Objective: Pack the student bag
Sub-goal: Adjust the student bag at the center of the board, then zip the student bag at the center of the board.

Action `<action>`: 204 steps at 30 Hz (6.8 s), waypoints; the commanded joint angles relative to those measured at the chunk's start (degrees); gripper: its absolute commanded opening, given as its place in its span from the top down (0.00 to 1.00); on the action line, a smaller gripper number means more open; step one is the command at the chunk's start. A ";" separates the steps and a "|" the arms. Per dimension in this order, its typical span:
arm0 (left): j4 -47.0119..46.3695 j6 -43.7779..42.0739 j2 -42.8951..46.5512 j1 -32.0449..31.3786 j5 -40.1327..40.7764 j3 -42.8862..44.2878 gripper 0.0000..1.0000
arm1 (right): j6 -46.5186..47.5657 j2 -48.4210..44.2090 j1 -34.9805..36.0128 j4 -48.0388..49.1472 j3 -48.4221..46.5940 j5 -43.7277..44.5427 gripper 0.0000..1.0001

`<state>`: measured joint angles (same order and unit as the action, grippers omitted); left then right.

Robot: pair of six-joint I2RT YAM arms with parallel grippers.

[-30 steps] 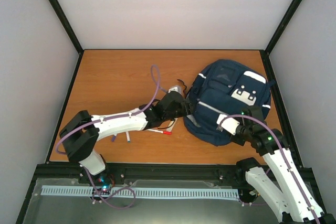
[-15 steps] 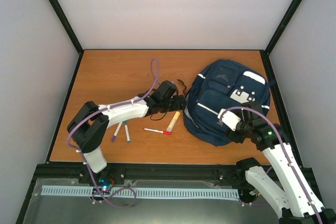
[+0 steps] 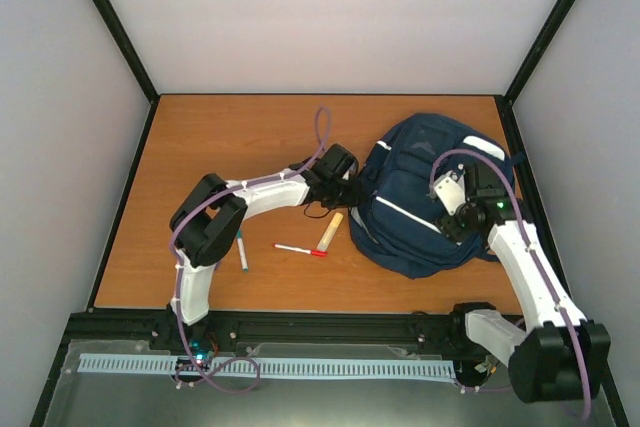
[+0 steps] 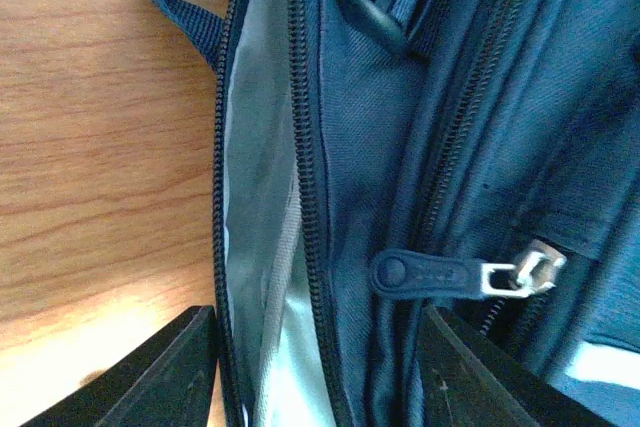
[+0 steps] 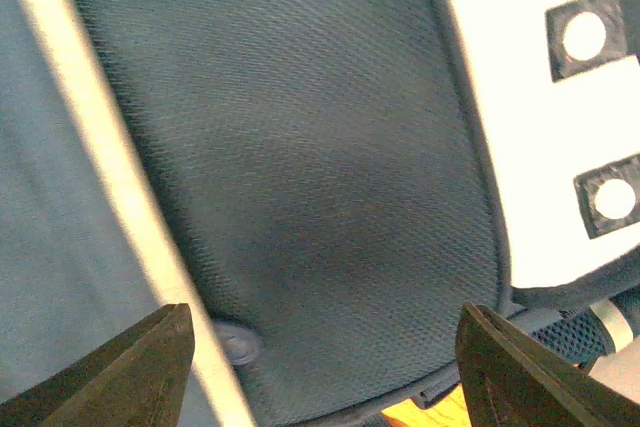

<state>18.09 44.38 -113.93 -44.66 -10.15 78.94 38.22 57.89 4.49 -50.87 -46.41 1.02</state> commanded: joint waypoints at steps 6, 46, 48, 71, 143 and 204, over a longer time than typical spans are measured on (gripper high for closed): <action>0.48 -0.39 -3.57 0.31 -4.12 2.70 0.70 | -1.66 10.71 -12.55 5.13 -2.47 0.91 0.23; 12.12 -10.67 14.65 -19.62 5.08 -6.61 0.30 | -5.86 38.62 -11.70 4.70 -22.75 -8.29 0.31; 14.63 -13.29 18.61 -18.02 6.56 -8.08 0.25 | -5.46 35.43 -11.71 3.60 -22.55 -8.25 0.30; 3.77 -21.77 12.82 3.50 -18.05 -10.29 0.67 | 7.44 16.88 -9.31 -1.71 -5.97 -21.64 0.38; -35.19 6.43 19.17 -4.31 8.75 -33.50 0.65 | -14.70 19.56 30.78 17.62 -5.37 -5.90 0.97; -52.04 3.16 10.38 0.54 -13.22 -39.00 0.90 | -14.31 19.64 28.90 17.40 -5.66 -7.76 0.97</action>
<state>-36.58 49.47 -104.44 -44.14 -22.74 41.50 23.97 78.15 34.00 -38.02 -50.72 -7.79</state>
